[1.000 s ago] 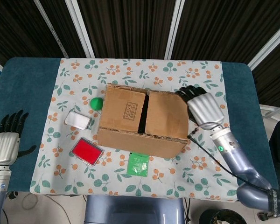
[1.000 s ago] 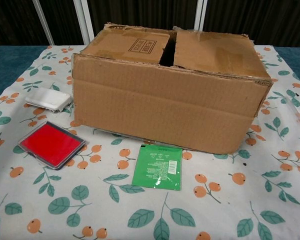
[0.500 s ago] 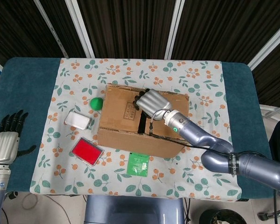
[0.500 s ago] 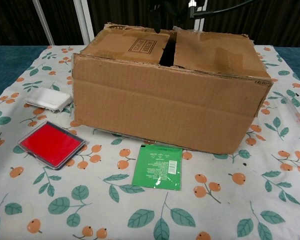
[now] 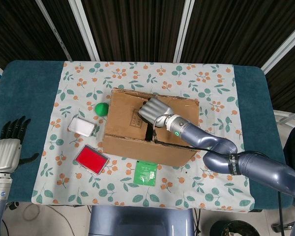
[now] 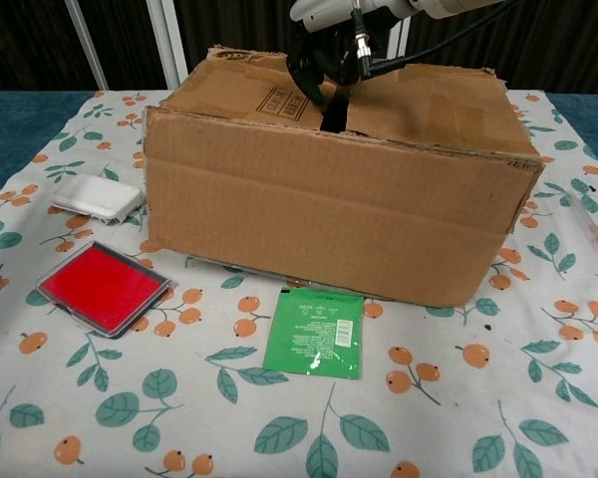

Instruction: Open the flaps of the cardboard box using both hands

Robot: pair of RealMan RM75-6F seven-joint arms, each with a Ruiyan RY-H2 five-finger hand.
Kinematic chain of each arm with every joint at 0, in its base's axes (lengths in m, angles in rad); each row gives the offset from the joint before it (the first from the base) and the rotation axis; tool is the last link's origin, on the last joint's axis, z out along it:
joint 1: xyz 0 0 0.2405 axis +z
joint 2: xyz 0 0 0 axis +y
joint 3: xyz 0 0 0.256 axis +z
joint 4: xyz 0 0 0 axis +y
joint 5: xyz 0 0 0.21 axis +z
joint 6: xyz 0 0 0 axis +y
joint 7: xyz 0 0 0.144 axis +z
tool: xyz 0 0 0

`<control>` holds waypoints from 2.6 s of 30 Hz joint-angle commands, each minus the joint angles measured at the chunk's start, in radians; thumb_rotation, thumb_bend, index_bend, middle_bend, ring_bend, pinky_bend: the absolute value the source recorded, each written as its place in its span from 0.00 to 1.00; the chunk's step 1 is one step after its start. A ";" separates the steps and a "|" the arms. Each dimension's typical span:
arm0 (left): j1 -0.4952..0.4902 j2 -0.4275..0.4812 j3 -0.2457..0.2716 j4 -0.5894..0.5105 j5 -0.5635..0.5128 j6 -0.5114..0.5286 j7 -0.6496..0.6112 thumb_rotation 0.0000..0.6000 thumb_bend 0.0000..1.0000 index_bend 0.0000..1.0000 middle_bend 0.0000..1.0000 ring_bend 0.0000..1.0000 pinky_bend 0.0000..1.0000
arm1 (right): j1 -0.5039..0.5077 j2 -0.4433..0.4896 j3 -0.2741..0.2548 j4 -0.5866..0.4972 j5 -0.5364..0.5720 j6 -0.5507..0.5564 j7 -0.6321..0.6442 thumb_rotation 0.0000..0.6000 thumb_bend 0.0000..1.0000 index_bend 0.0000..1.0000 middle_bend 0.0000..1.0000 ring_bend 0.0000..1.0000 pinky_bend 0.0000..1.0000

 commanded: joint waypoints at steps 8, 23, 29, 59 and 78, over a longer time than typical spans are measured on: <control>0.007 0.000 -0.011 -0.011 -0.003 -0.009 0.000 1.00 0.06 0.00 0.00 0.00 0.00 | 0.084 0.003 -0.034 0.059 -0.074 -0.118 0.034 1.00 1.00 0.56 0.45 0.33 0.34; 0.017 0.001 -0.029 -0.025 -0.001 -0.026 0.000 1.00 0.06 0.00 0.00 0.00 0.00 | 0.118 0.040 -0.115 0.057 -0.239 -0.153 0.112 1.00 1.00 0.67 0.58 0.36 0.34; 0.021 0.000 -0.032 -0.029 0.007 -0.028 -0.002 1.00 0.06 0.00 0.00 0.00 0.00 | 0.137 0.091 -0.134 0.030 -0.284 -0.147 0.114 1.00 1.00 0.68 0.59 0.36 0.34; 0.034 0.005 -0.047 -0.047 0.018 -0.040 -0.012 1.00 0.06 0.00 0.00 0.00 0.00 | 0.235 0.334 -0.151 -0.097 -0.259 -0.204 0.043 1.00 1.00 0.69 0.60 0.37 0.34; 0.039 0.008 -0.050 -0.059 0.020 -0.048 -0.012 1.00 0.06 0.00 0.00 0.00 0.00 | 0.238 0.472 -0.212 -0.138 -0.215 -0.223 -0.062 1.00 1.00 0.69 0.59 0.37 0.34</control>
